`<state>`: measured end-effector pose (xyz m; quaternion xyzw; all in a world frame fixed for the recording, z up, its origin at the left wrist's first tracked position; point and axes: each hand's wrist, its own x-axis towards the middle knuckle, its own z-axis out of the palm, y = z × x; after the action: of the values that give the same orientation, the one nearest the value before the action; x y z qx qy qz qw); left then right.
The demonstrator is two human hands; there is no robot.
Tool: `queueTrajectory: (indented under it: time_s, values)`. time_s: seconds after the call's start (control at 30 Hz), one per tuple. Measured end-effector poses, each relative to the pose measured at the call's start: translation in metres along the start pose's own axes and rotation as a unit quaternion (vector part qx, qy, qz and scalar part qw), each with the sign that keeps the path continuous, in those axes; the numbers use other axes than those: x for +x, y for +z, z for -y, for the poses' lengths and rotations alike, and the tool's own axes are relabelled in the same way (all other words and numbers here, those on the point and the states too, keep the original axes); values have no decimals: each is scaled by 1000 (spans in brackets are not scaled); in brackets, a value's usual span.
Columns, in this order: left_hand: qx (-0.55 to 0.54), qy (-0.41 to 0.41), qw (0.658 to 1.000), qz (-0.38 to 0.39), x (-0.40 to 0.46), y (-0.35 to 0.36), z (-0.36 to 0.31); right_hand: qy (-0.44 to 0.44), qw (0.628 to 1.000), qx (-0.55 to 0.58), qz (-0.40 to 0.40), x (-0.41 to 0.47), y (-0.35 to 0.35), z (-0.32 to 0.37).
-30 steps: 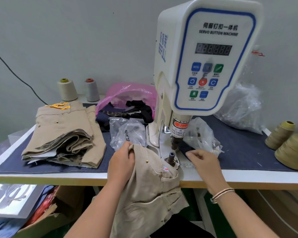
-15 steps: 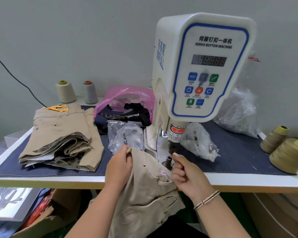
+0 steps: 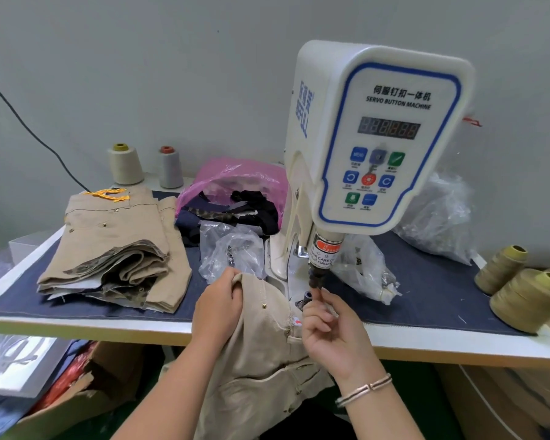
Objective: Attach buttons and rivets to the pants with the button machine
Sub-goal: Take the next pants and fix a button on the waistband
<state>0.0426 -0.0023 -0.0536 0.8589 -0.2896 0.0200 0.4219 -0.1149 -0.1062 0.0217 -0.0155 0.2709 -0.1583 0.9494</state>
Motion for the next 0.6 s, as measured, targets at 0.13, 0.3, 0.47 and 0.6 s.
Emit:
queueTrajectory:
  time_s: [0.13,0.3,0.47,0.6]
  values:
    - [1,-3,1000,-5,1,1,0,-29,999,-36,21,-5,1,-27]
    - [2,-23,999,28,1,0,1,-239,823,-514,22,27,33,-73]
    - [6,-43,999,19,1,-1,-2,-346,344,-873,-1,99,65,-67]
    - [16,-80,996,37,4,0,-1,-309,219,-924,-49,128,70,-70]
